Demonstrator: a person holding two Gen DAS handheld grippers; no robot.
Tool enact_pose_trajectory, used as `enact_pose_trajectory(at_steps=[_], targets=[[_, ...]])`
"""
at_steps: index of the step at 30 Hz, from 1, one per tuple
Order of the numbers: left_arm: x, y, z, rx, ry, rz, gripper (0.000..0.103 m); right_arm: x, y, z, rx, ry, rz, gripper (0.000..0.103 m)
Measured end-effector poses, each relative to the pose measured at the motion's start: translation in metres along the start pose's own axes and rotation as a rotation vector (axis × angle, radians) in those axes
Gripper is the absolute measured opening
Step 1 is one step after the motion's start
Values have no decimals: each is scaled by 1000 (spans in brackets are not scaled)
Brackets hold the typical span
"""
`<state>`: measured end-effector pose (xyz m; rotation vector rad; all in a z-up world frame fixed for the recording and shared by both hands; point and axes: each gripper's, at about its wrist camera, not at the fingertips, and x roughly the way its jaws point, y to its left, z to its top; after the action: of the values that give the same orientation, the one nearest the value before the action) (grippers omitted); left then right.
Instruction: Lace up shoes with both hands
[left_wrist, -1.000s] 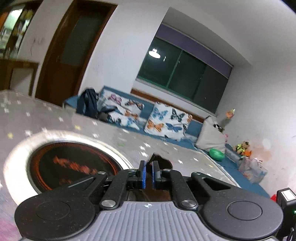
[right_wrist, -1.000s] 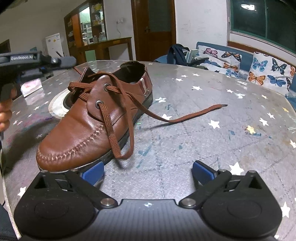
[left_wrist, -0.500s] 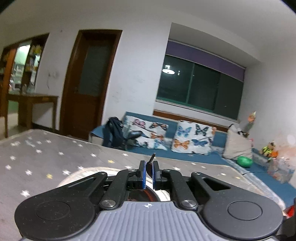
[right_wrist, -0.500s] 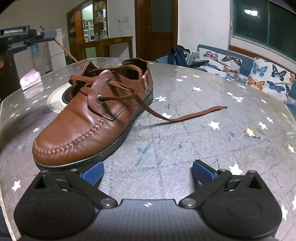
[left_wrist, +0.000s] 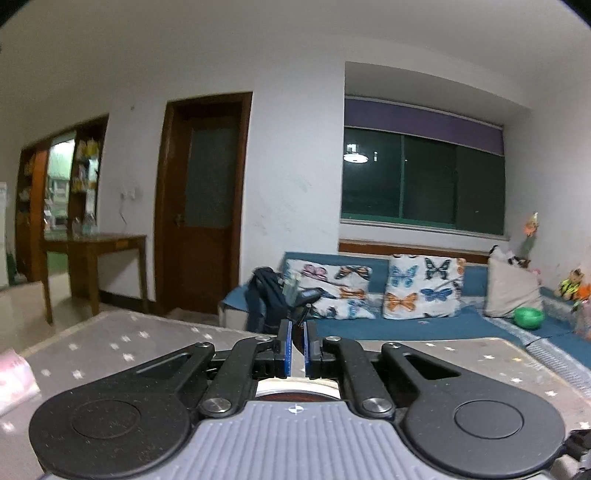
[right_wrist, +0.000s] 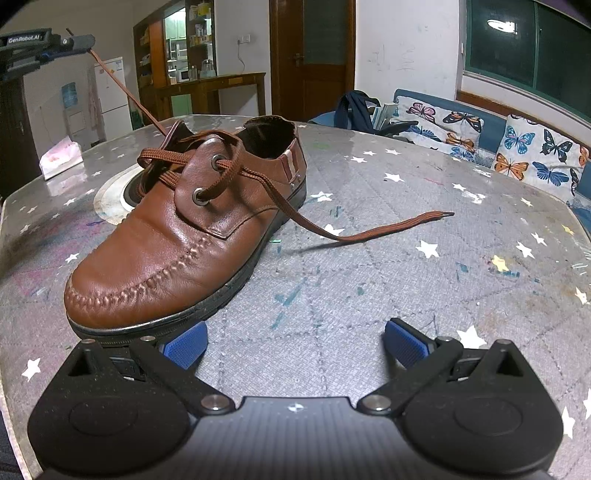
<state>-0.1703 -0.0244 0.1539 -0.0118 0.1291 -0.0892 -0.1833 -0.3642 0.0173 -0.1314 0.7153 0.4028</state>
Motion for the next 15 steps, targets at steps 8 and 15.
enact_pose_trajectory(at_steps=[8,15], targets=[[-1,-3,14,109,-68,94,6,0,0,0,-2,-1,-2,103],[20,-6,9,175,-37,155,6,0,1,-1,-6,-1,-5,103]])
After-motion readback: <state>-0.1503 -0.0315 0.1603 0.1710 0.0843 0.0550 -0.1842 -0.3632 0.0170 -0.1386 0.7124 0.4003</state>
